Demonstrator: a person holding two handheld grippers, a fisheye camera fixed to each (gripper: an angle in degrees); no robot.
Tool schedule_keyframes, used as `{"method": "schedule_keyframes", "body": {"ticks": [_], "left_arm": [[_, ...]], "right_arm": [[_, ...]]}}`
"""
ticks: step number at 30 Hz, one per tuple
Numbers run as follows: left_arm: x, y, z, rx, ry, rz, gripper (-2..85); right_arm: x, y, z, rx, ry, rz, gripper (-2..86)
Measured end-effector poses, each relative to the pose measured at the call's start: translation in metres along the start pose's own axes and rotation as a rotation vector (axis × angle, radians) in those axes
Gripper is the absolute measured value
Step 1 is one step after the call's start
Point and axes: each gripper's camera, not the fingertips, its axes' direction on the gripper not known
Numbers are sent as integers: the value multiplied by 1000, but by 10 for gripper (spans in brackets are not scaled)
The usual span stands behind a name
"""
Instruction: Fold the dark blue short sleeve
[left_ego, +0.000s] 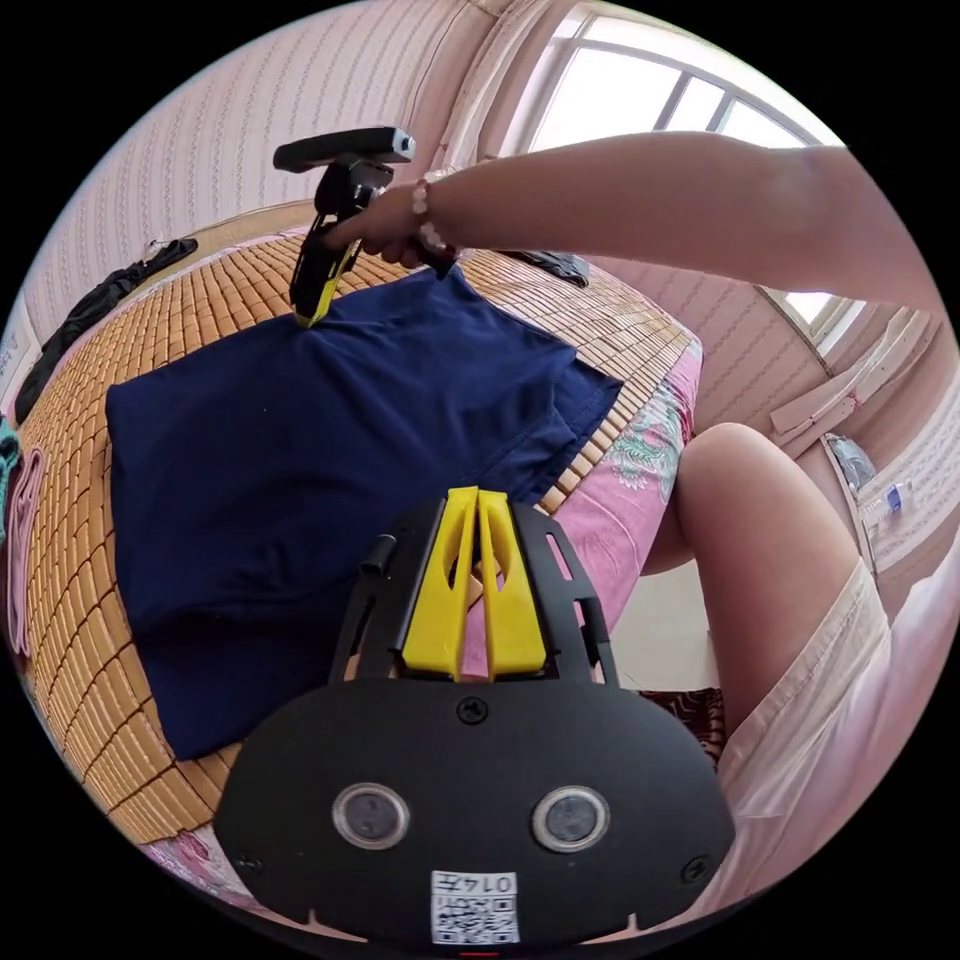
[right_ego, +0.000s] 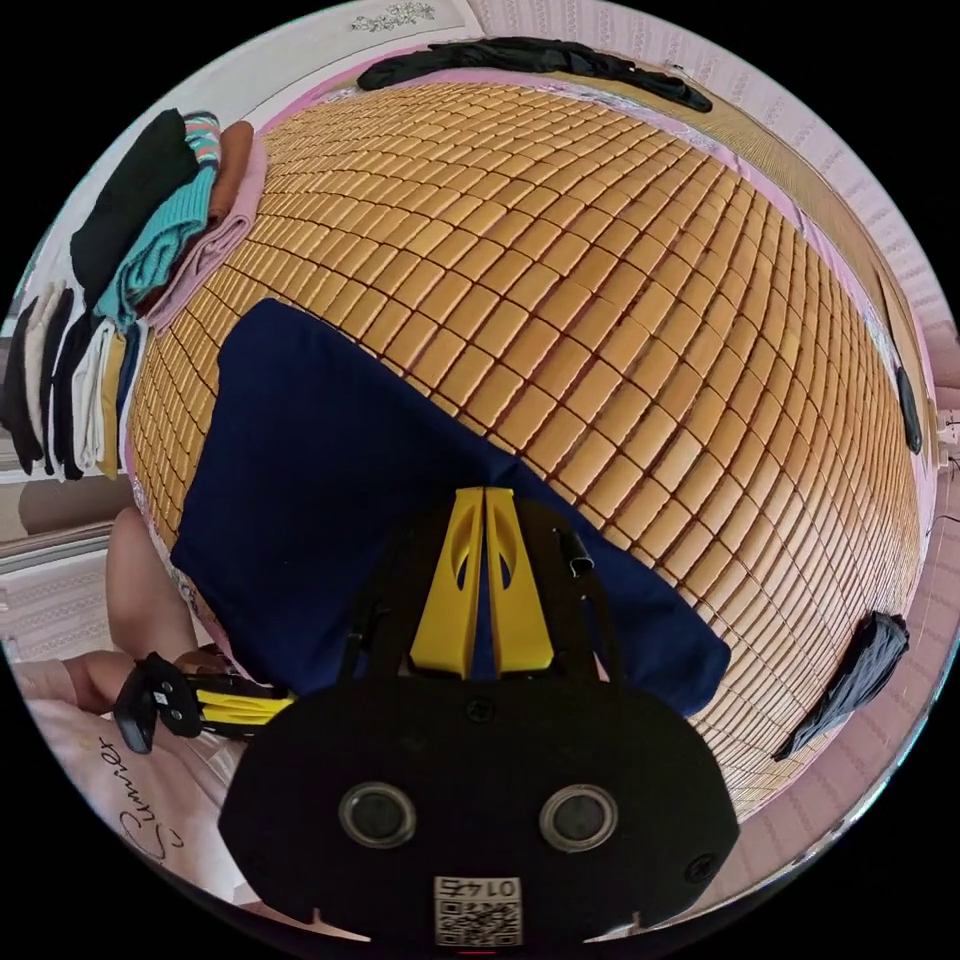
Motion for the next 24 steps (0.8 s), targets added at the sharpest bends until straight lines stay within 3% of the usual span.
{"method": "schedule_keyframes", "body": {"ticks": [4,6,9,13,18,22,24], "left_arm": [[16,5,-12,93,-21,98,1],[25,6,-17,158,-27,145,29],[34,-1,-11,194,-19,167,81],[43,-20,9,196,37,215,123],[59,-48,44,122,31,286,140],[75,-67,71,75,49,334,156],[77,-74,76,74,22,327,164]], "right_arm": [[29,92,-43,308,-180,109,2],[40,148,-49,372,-177,189,8],[55,244,-38,373,-90,442,43],[64,334,-10,338,-201,634,93],[73,364,11,270,-220,670,29],[81,385,-3,442,-494,573,5],[84,389,-3,457,-537,533,6]]}}
